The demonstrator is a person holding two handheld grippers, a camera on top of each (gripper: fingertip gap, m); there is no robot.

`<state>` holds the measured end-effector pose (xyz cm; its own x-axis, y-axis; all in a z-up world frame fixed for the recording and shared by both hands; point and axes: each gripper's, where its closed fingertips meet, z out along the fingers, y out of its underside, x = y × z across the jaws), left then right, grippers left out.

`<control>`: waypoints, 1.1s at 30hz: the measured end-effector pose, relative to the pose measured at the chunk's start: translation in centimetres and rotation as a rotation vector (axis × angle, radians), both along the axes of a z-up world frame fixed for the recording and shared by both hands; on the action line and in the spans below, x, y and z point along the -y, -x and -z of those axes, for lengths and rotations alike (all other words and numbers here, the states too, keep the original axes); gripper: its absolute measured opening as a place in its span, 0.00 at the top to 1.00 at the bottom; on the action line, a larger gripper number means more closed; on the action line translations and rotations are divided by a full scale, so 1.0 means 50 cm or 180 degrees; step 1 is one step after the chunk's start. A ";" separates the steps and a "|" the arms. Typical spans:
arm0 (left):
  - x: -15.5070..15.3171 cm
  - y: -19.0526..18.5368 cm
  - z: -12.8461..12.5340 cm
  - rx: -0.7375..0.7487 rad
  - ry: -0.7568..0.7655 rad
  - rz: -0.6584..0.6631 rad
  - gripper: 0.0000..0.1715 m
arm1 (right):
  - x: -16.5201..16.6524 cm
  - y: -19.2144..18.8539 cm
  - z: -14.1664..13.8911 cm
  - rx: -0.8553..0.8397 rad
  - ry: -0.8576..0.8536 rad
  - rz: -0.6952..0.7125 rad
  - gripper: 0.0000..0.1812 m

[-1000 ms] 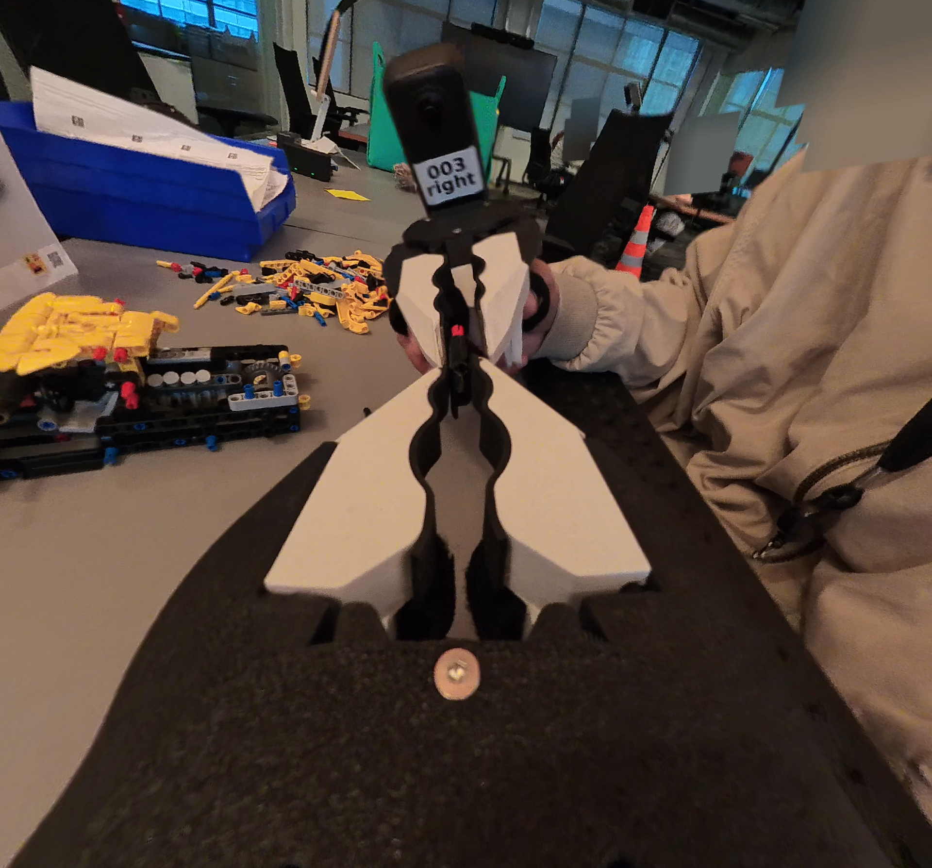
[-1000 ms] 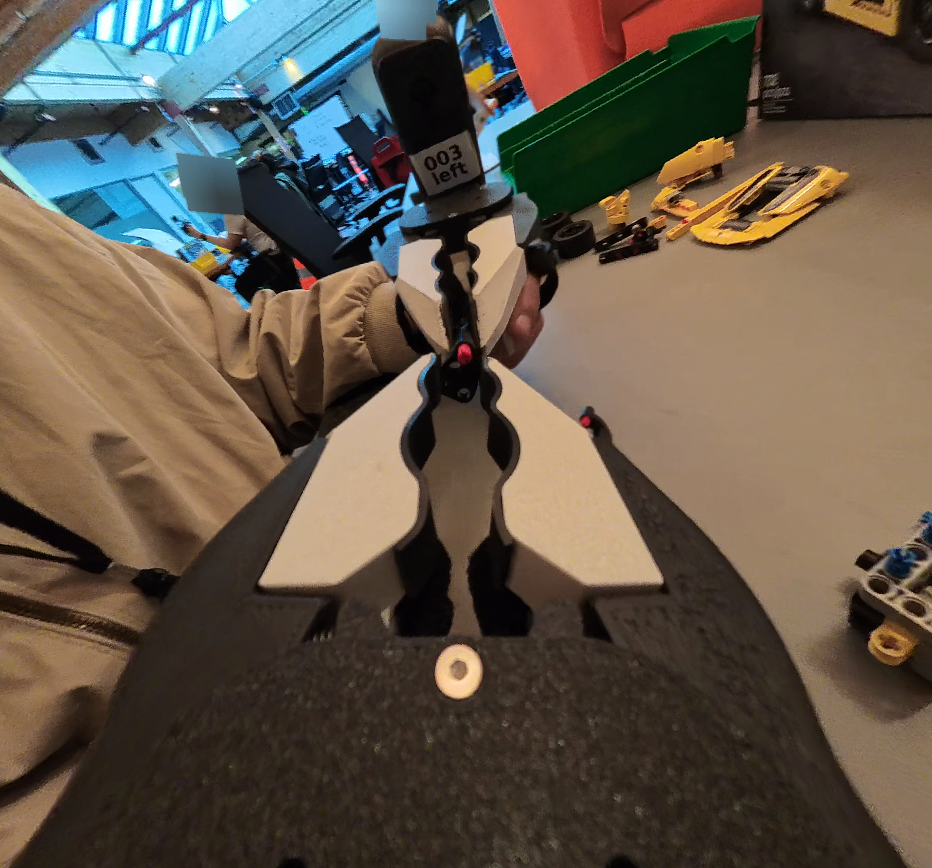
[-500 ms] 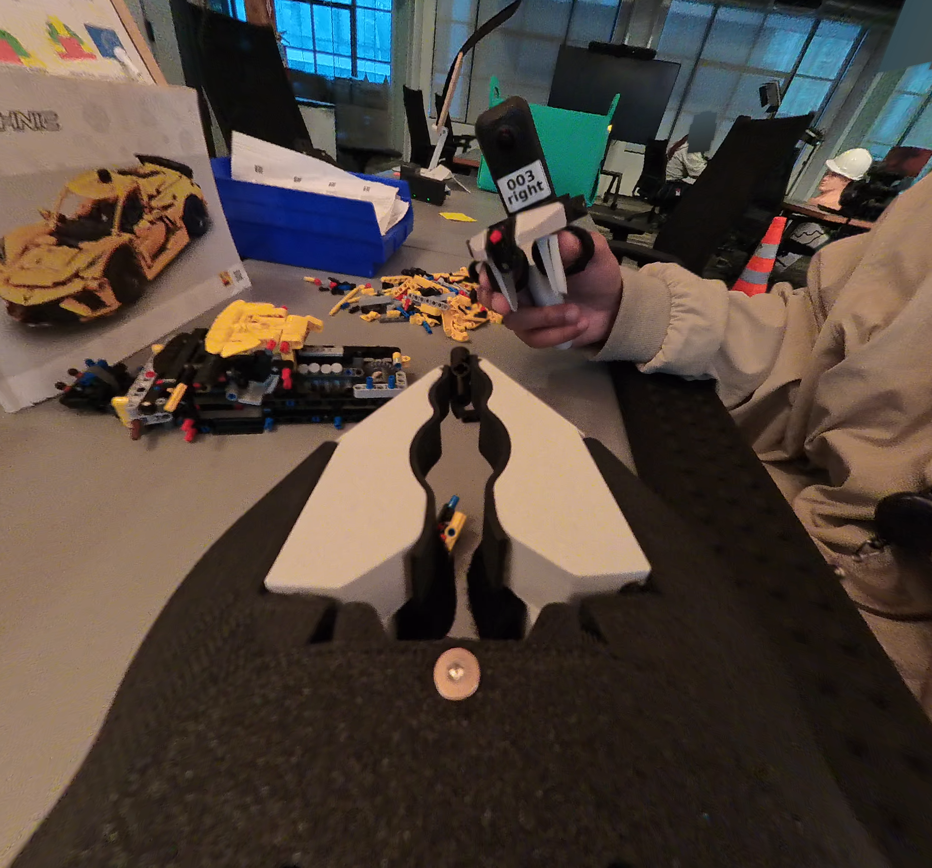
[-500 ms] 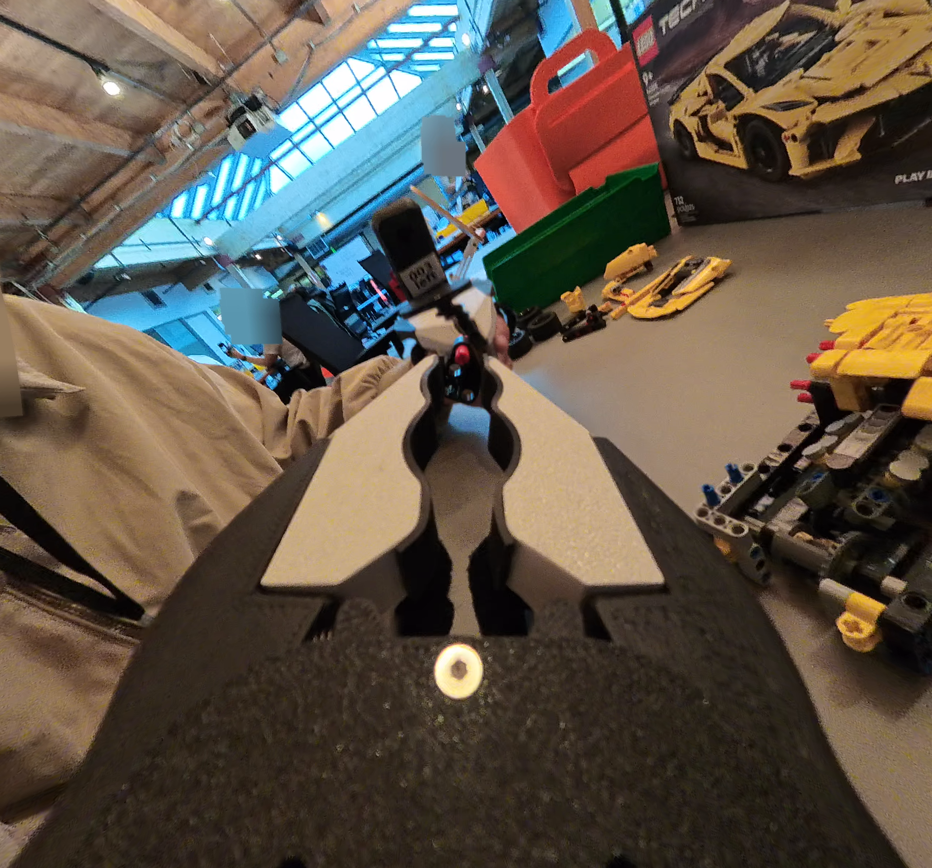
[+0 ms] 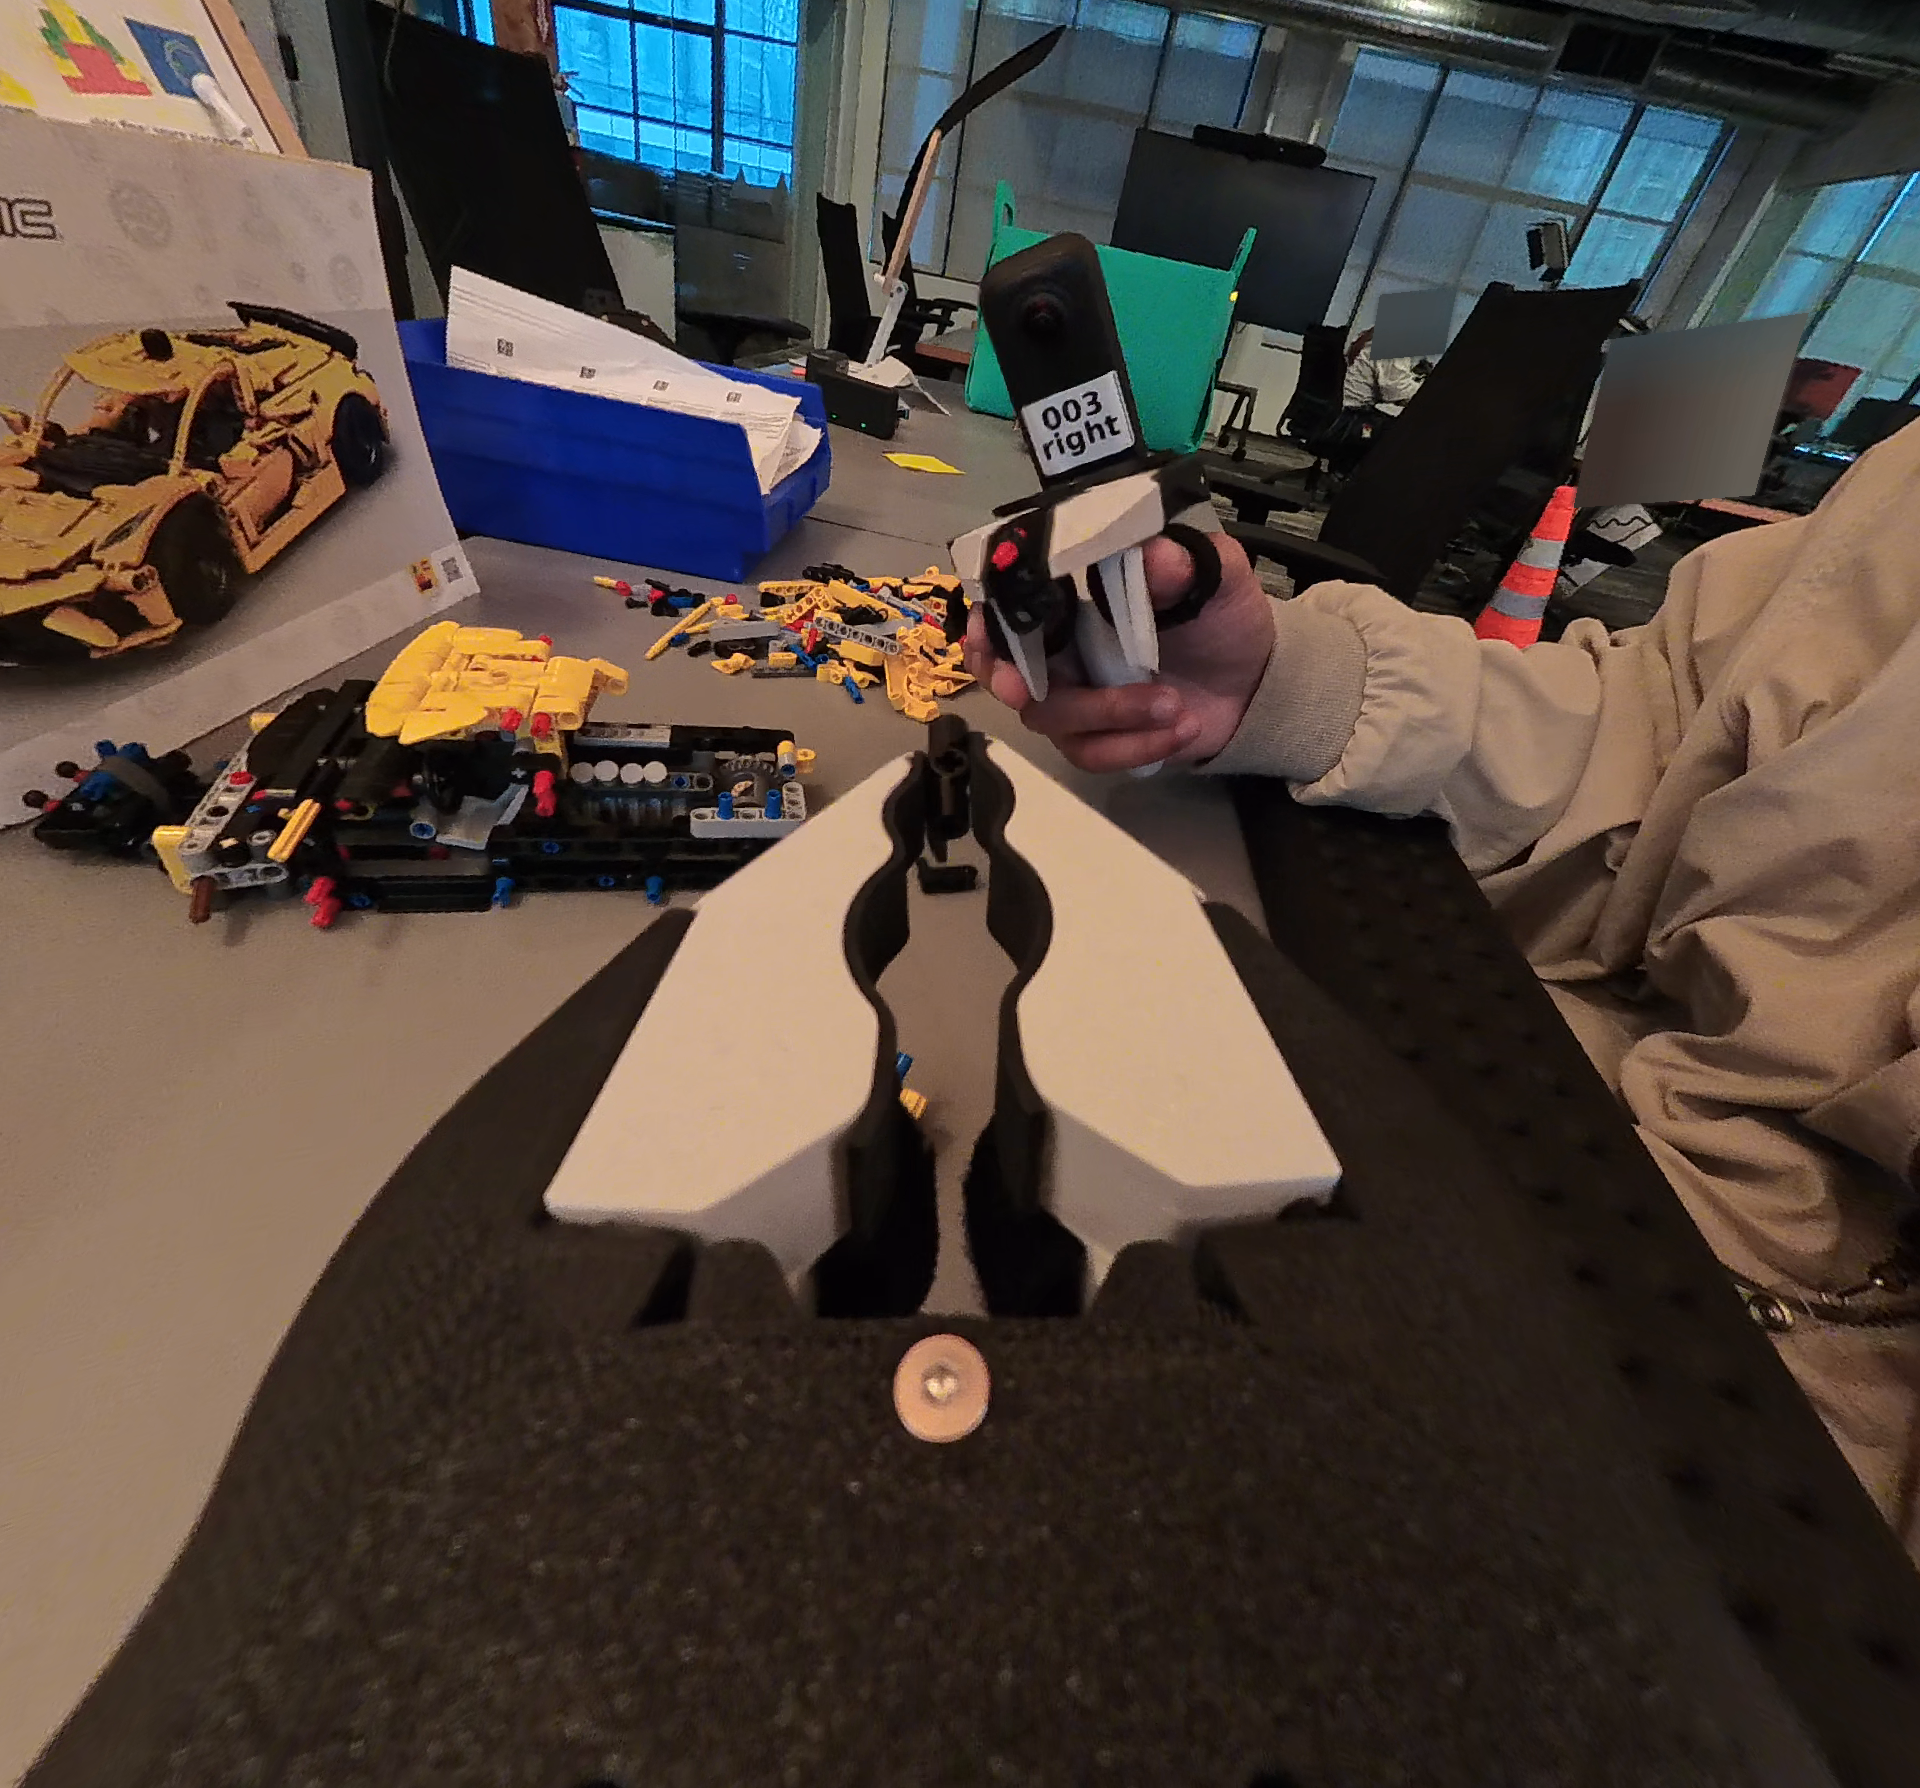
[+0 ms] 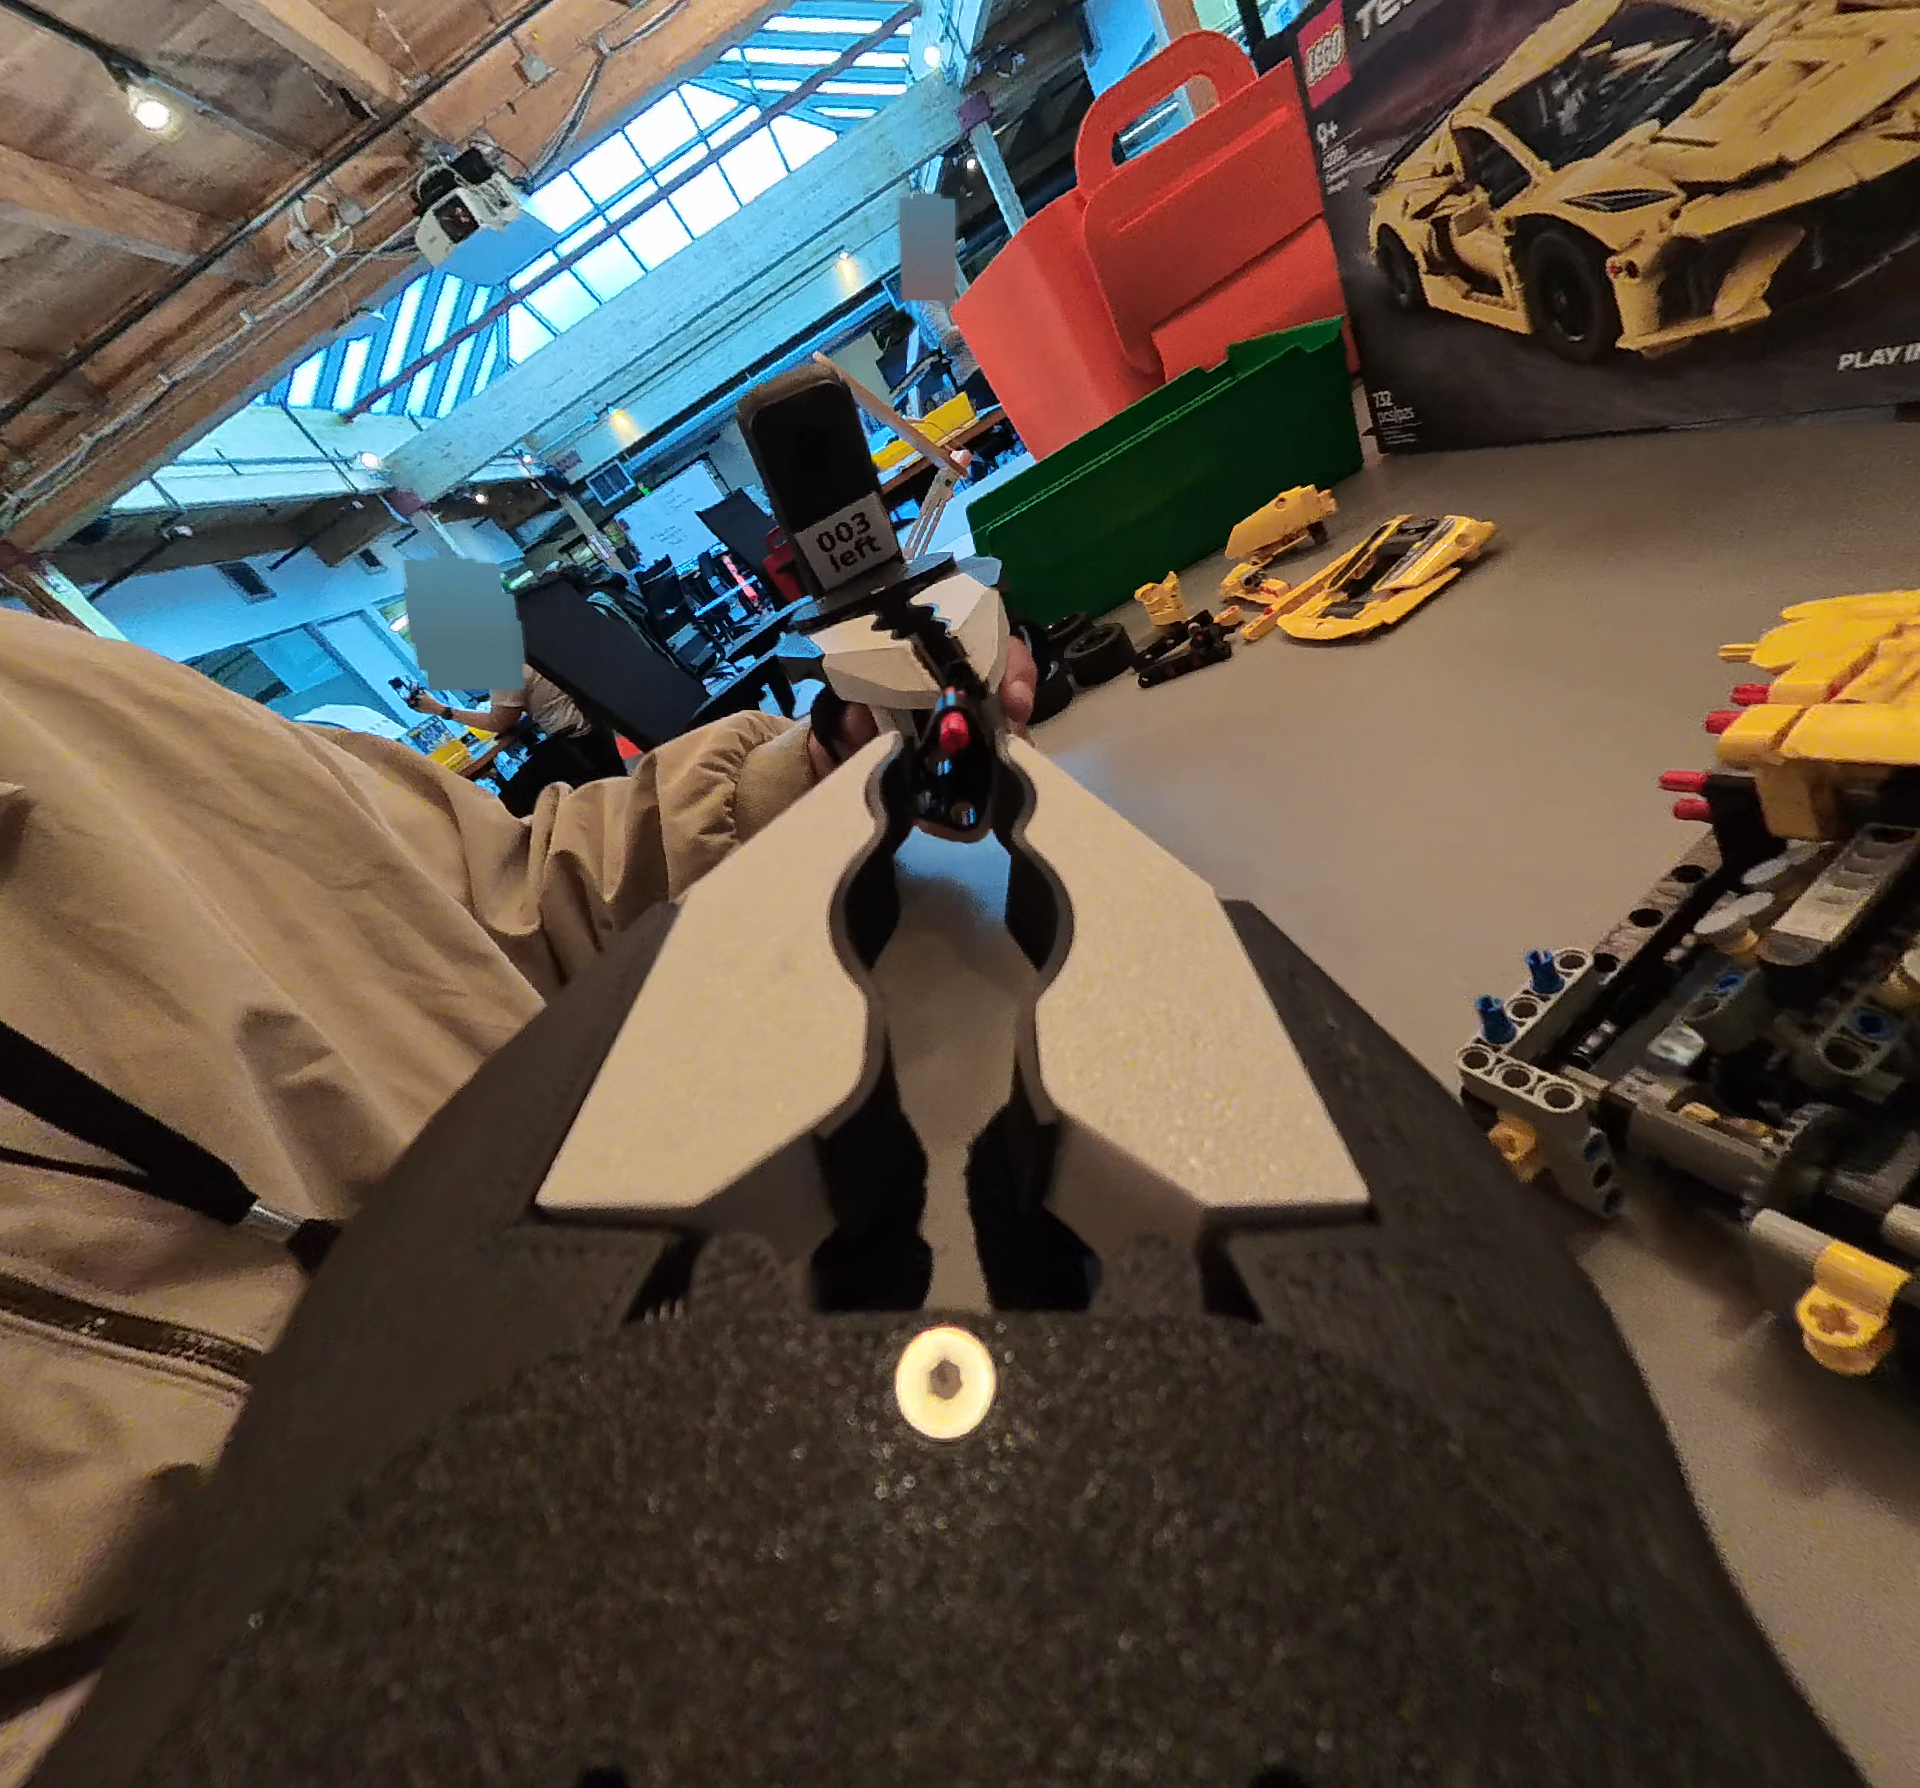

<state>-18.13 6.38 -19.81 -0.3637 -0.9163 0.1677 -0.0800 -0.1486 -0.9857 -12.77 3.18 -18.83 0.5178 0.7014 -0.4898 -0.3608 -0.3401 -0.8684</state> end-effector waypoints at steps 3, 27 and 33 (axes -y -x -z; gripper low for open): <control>0.006 0.001 -0.006 0.0088 -0.0018 0.0043 0.96 | 0.000 0.008 0.007 0.0122 -0.0008 -0.0005 0.93; -0.176 -0.011 0.171 -0.1450 -0.0607 -0.1446 0.96 | -0.015 0.022 0.035 0.0402 0.0119 0.0051 0.93; -0.109 -0.022 0.224 -0.1775 -0.0936 -0.0978 0.93 | -0.016 0.040 0.056 0.0758 0.0083 0.0040 0.93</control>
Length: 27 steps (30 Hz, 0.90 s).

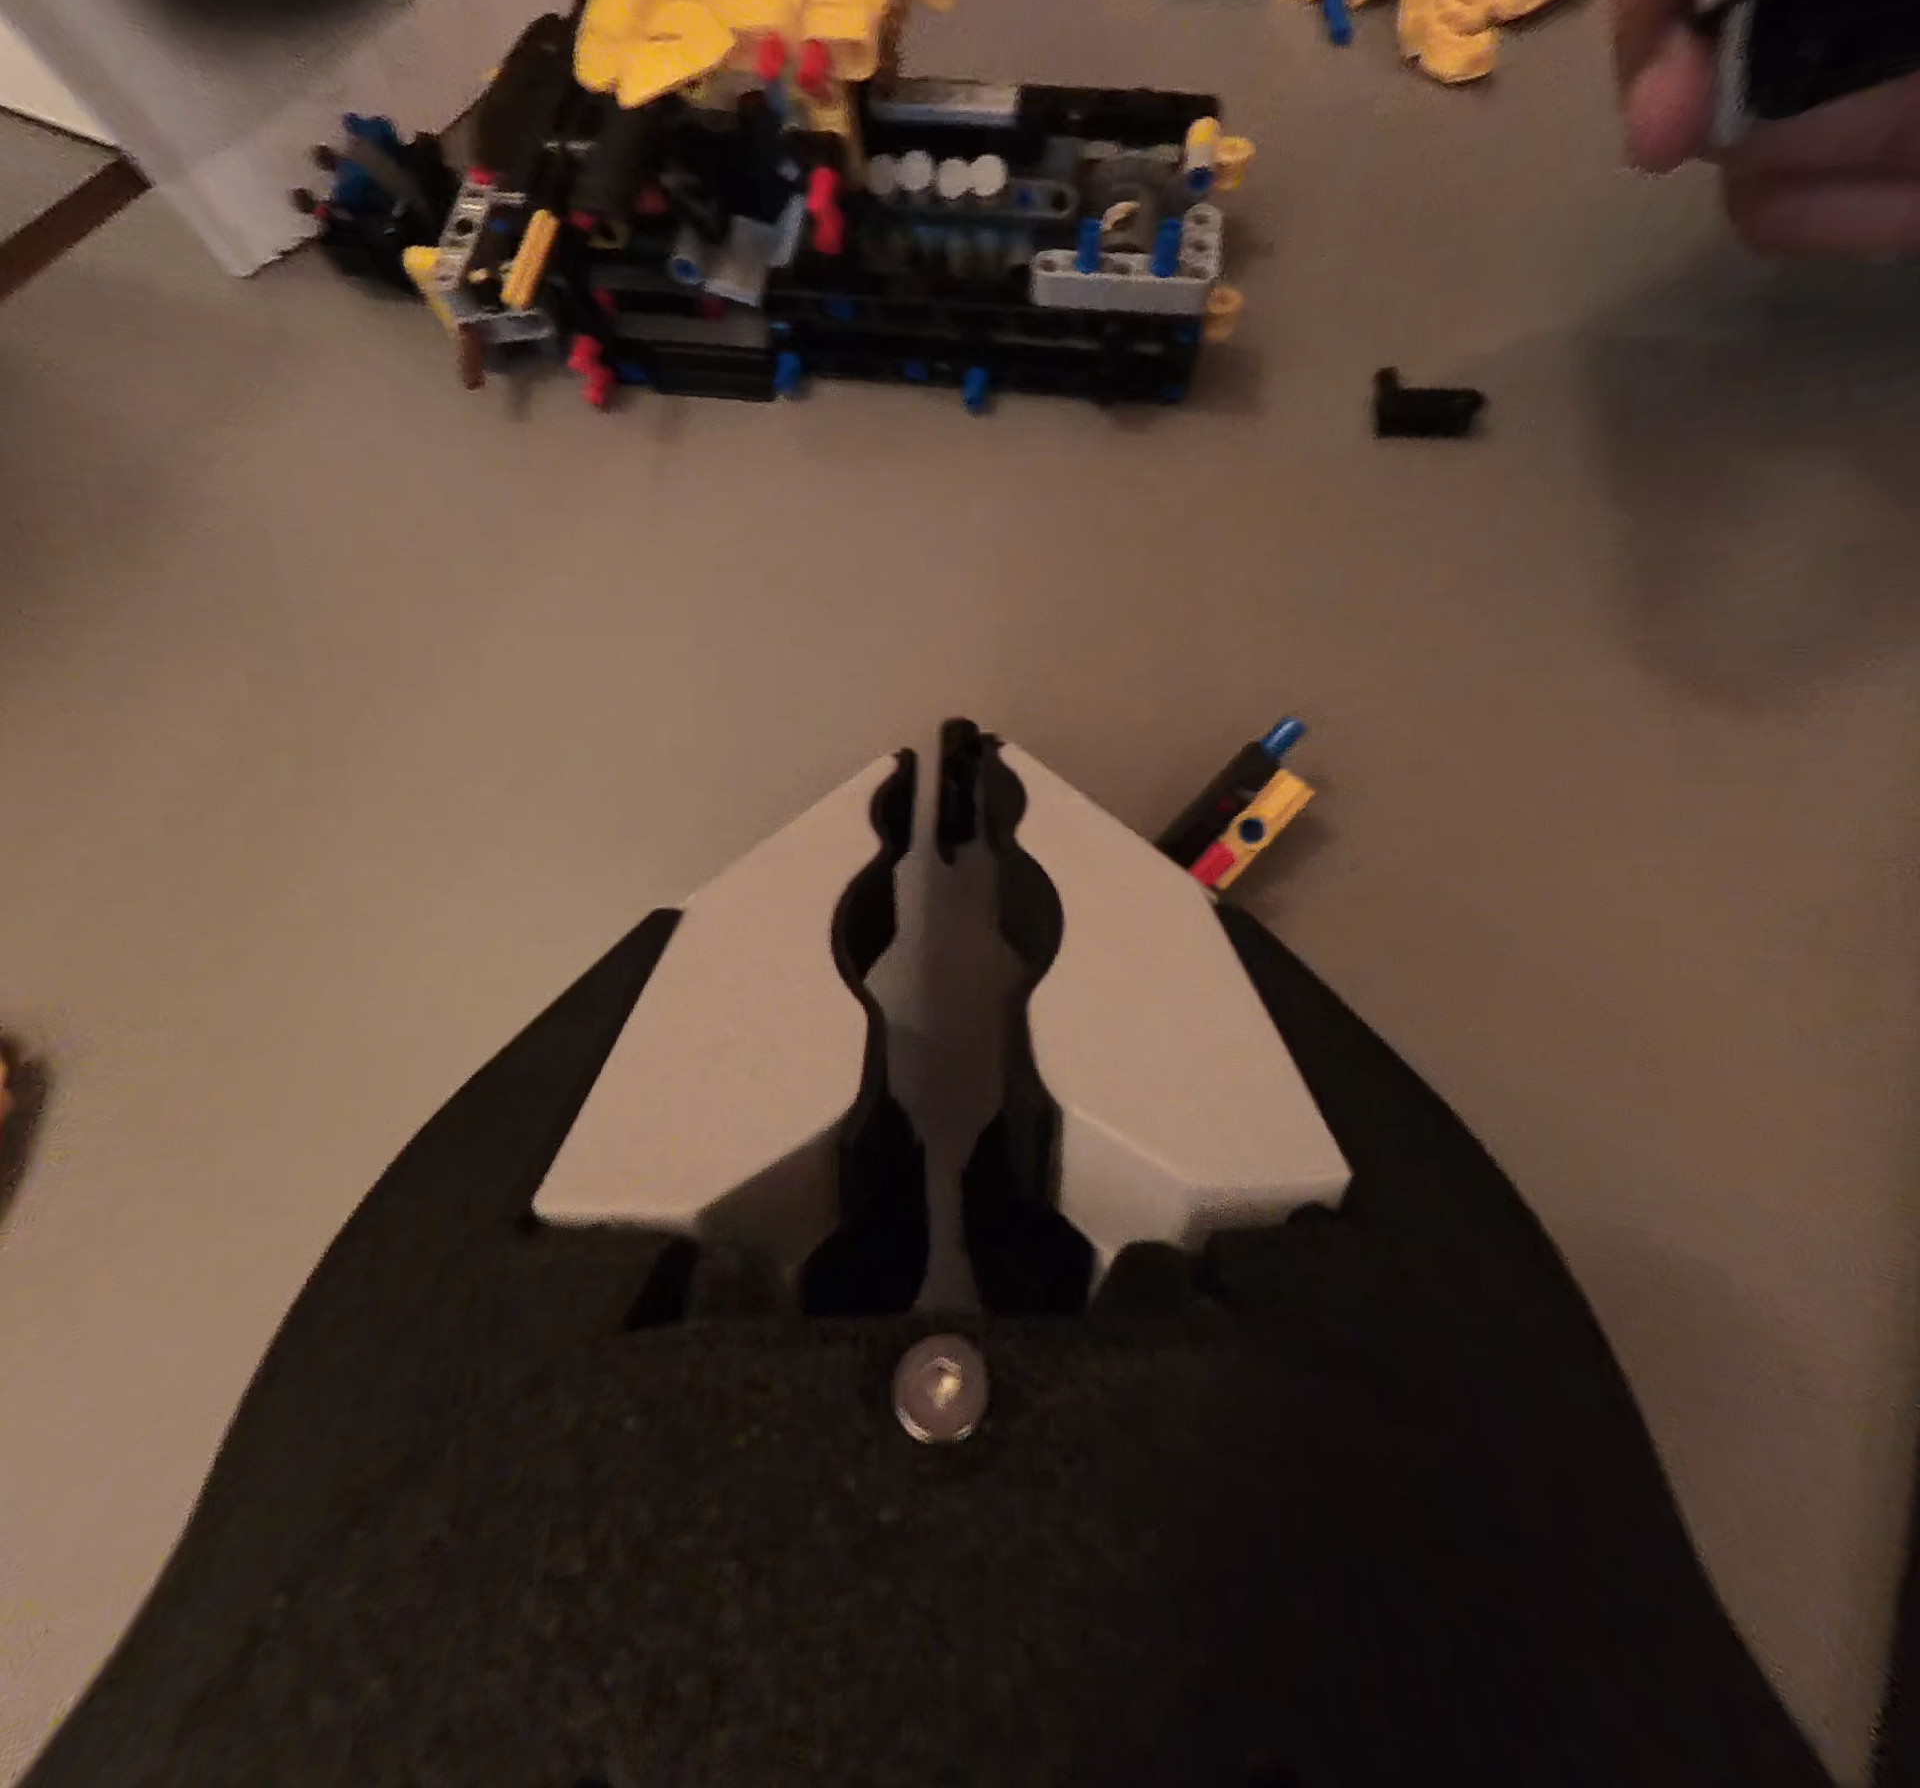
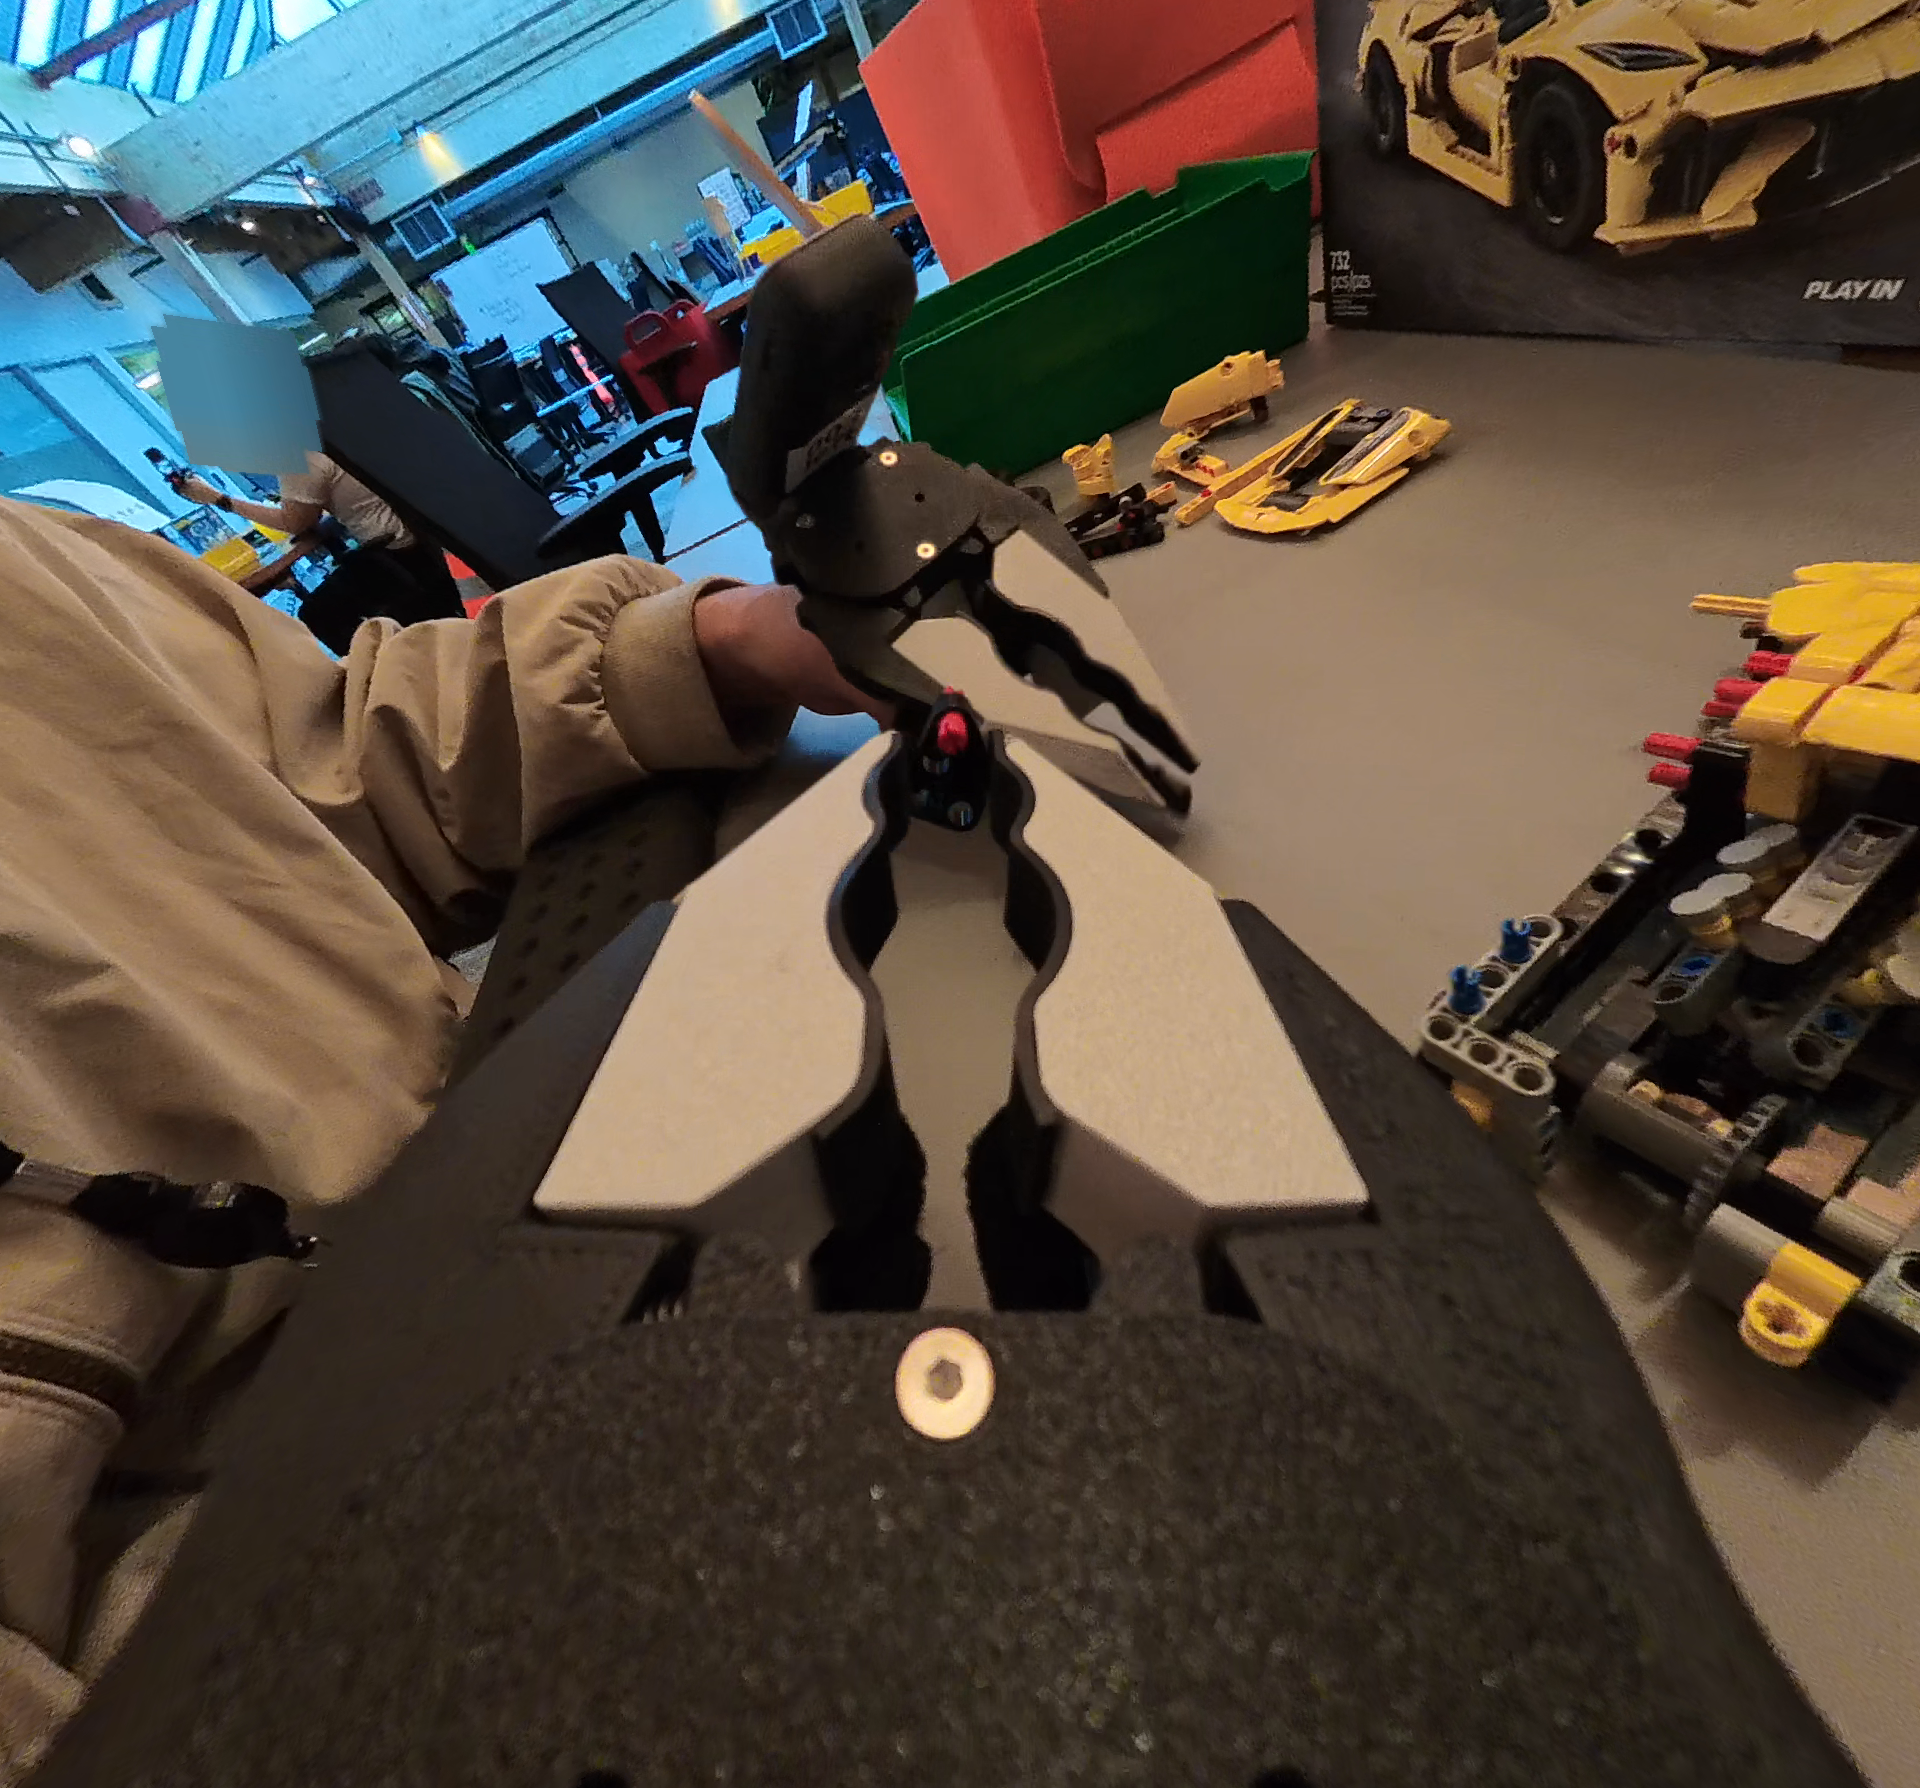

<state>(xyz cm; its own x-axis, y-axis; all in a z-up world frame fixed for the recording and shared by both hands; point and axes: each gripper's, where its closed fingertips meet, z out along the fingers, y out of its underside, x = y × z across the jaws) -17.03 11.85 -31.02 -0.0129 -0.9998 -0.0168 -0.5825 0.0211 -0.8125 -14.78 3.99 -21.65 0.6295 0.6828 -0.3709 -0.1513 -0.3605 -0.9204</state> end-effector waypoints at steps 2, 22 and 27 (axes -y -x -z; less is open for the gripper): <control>0.025 -0.009 -0.023 0.0188 0.0276 0.0112 0.84 | 0.003 0.007 0.001 -0.0028 0.0034 -0.0058 0.93; 0.214 -0.019 -0.211 0.1448 0.1895 0.1312 0.83 | 0.024 0.012 -0.097 -0.0624 -0.0667 -0.0125 0.93; 0.225 -0.031 -0.238 0.1641 0.1993 0.1309 0.83 | 0.025 0.013 -0.098 -0.0622 -0.0709 -0.0130 0.93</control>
